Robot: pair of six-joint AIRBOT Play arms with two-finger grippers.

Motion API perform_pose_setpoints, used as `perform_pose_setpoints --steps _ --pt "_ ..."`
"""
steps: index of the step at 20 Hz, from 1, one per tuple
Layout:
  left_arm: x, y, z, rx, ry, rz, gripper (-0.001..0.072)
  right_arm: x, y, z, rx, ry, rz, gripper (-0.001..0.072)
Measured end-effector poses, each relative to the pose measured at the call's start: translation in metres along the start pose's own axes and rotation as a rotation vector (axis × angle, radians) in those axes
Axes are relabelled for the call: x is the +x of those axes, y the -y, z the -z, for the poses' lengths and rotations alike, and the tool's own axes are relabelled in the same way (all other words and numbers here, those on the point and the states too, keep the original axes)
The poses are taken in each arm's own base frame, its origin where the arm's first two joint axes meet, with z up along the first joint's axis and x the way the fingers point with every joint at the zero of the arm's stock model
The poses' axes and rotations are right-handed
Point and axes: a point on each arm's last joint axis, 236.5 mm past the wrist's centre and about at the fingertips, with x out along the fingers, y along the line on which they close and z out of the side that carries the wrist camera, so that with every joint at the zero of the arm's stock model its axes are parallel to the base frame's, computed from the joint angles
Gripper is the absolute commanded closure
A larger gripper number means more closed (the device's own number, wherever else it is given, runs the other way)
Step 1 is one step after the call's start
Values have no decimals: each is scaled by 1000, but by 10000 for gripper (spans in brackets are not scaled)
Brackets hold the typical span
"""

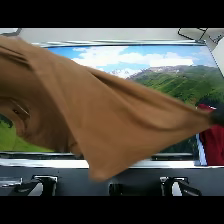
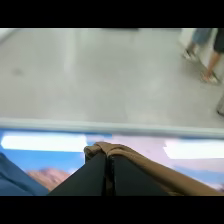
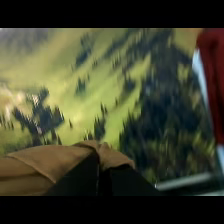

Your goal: Fold the clothes and pants, and hang the long-sleeved shirts on hangers.

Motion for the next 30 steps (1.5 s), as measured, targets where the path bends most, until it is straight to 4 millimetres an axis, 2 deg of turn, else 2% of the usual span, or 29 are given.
perform_pose_setpoints --steps 2,4,5,7,8,10,11,12,13,14,16,18,20,22,23,24,27,30 --pt "59 4 50 -62 -119 50 685 56 7 41 68 -153 -30 676" --pt "119 17 109 -113 -234 100 685 101 11 82 153 -264 -57 676" --pt "147 28 145 -131 -304 126 684 117 11 100 192 -304 -71 676" --pt "186 55 220 -149 -456 173 657 140 12 130 254 -372 -85 676" --pt "198 73 261 -151 -548 201 530 147 12 142 274 -397 -88 676" --pt "200 103 340 -139 -751 251 -13 153 13 156 290 -429 -90 676" --pt "192 114 375 -131 -862 272 -8 155 13 160 292 -437 -93 676" --pt "181 119 400 -121 -959 286 -8 157 13 163 292 -442 -95 676" --pt "167 120 421 -114 -1055 295 -8 158 13 165 292 -445 -95 676" --pt "152 115 434 -109 -1138 295 -7 159 12 167 293 -450 -98 675" --pt "125 93 441 -104 -1266 282 -7 159 12 169 283 -453 -102 675" --pt "98 62 434 -129 -1352 245 -7 159 12 171 273 -462 -105 675" --pt "62 35 435 -178 -1440 205 -6 158 11 174 266 -474 -109 675" --pt "19 20 453 -240 -1530 170 -5 158 11 174 263 -474 -110 675" --pt "-5 20 468 -281 -1575 164 -3 158 11 174 263 -475 -111 675" --pt "-26 26 483 -330 -1612 170 -3 158 11 174 262 -474 -111 675" --pt "-78 70 528 -497 -1668 228 -3 158 11 174 260 -474 -112 675" --pt "-102 117 555 -586 -1656 284 -3 158 11 174 260 -474 -112 675"
